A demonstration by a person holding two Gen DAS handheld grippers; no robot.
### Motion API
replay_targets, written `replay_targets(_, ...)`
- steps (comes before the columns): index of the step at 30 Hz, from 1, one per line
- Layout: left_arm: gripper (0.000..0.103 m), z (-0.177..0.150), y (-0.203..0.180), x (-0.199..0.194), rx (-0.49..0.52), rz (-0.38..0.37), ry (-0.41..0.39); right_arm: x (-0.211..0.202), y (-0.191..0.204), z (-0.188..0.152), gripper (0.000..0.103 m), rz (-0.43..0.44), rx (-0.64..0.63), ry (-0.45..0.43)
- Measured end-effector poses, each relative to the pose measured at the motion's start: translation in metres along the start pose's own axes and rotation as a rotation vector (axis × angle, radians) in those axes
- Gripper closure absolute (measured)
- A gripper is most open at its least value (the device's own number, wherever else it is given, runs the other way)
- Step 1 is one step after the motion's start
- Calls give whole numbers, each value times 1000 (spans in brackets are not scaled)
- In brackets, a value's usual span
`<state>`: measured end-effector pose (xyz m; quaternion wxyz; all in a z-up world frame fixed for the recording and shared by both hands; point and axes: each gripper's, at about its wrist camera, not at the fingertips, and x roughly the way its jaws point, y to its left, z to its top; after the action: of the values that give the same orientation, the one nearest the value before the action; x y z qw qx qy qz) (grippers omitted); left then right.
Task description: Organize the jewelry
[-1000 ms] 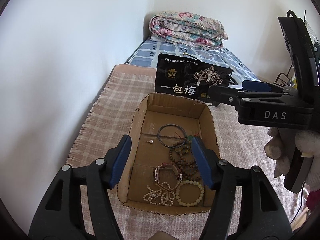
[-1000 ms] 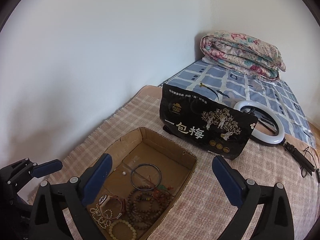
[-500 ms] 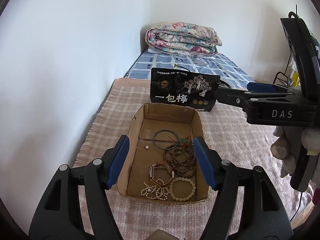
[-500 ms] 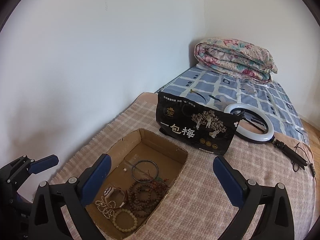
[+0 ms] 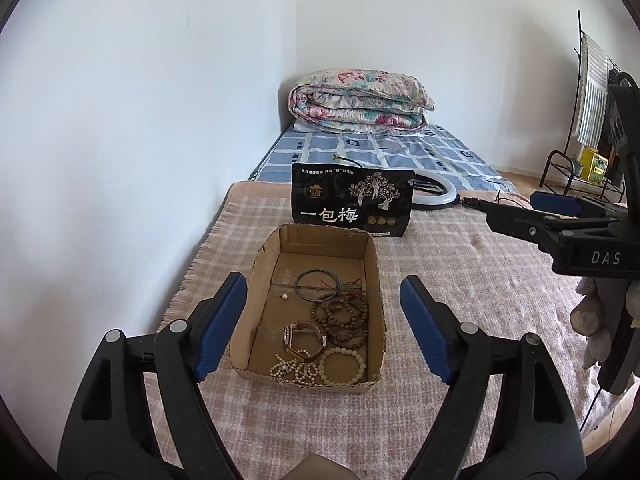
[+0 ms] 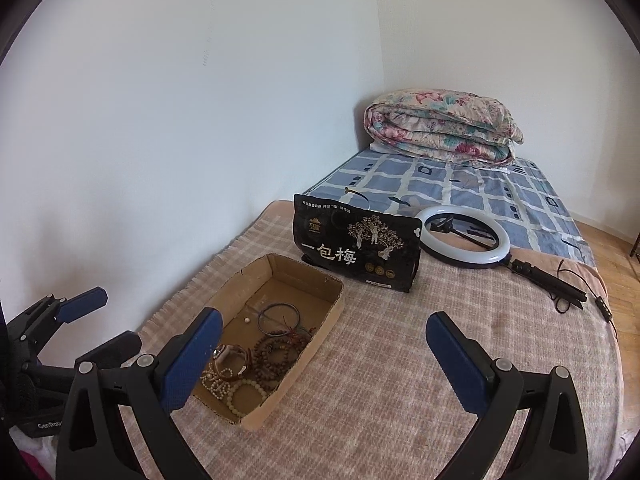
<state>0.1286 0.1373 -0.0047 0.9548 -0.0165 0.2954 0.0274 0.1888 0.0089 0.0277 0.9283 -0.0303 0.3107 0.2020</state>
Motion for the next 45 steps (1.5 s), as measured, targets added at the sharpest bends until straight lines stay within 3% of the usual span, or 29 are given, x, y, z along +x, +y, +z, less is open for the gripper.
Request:
replay_targets(17,17,-20,-31,-36,29,-2,-24,-65,-41,-67,0,-78,81,-16)
replay_targets(21,15,-24,-40,-36,57,22,-29,-67,-48,-78,0,-117,66,-25)
replay_targets(24,5,-27,-43,-35,70,29,-32,-68,-50,-83,0,-147,41,-31)
replay_targets(28,1,-29,-47,-37,75,42,-46,-65,-54,-90,0,-152,42,-19)
replay_targets(45,1,-31,-52,-27,90,34,-22,-60,-59,-95,0,-160,50,-7)
